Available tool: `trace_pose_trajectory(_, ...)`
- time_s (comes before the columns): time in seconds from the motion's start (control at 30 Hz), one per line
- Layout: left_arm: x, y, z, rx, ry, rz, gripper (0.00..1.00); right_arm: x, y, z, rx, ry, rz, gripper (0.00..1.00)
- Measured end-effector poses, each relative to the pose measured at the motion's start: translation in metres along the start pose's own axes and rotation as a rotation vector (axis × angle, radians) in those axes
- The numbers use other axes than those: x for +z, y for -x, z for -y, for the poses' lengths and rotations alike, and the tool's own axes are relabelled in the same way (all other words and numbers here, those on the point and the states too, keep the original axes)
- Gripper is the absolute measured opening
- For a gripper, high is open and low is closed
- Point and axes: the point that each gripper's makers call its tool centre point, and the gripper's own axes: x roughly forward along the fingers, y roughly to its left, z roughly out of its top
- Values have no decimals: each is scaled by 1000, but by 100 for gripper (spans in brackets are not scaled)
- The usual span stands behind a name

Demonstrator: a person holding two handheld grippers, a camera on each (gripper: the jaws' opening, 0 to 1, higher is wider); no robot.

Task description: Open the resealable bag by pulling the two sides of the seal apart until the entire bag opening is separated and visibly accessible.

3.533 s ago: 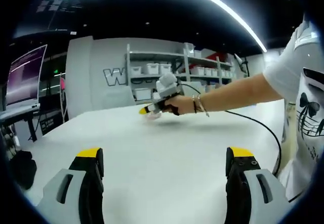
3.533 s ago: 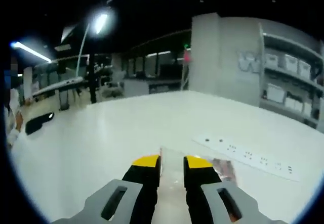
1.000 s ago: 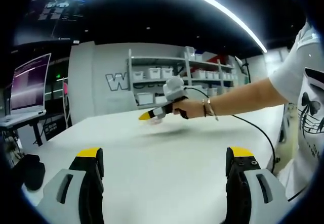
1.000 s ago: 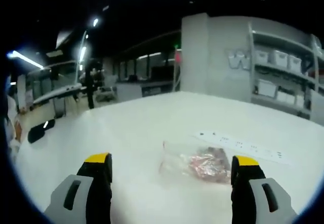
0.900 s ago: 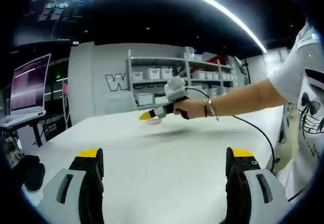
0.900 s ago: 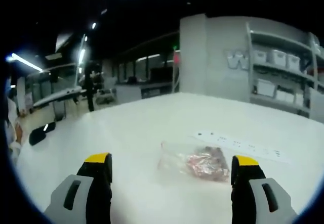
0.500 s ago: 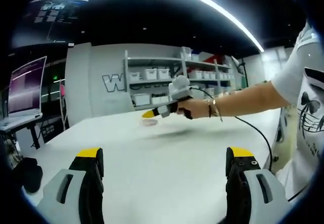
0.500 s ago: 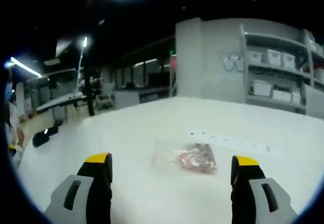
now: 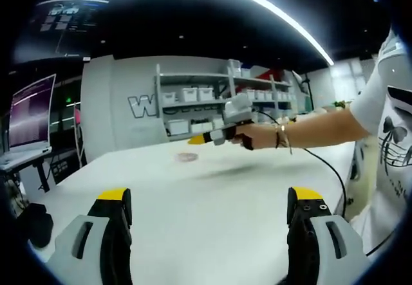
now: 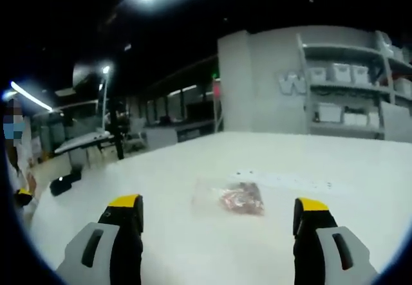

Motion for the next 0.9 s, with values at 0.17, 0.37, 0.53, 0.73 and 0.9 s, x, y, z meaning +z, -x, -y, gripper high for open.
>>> trace_pose_trajectory(0.17, 1, -1, 4, -10, -2, -1, 100, 6, 11, 8, -3, -9, 21, 98)
trace_pose_trajectory(0.37, 2, -1, 6, -15, -4, -1, 100, 13, 28, 6, 0, -27, 59, 98)
trace_pose_trajectory(0.53, 2, -3, 8, -19, -5, -2, 100, 13, 42, 2, 13, -30, 78, 98)
trace_pose_trajectory(0.73, -1, -5, 12, -31, -1, -11, 100, 16, 64, 1, 9, -31, 112, 95)
trace_pose_trajectory(0.9, 0, -7, 14, -37, 6, -7, 100, 12, 76, -1, 12, -39, 123, 95)
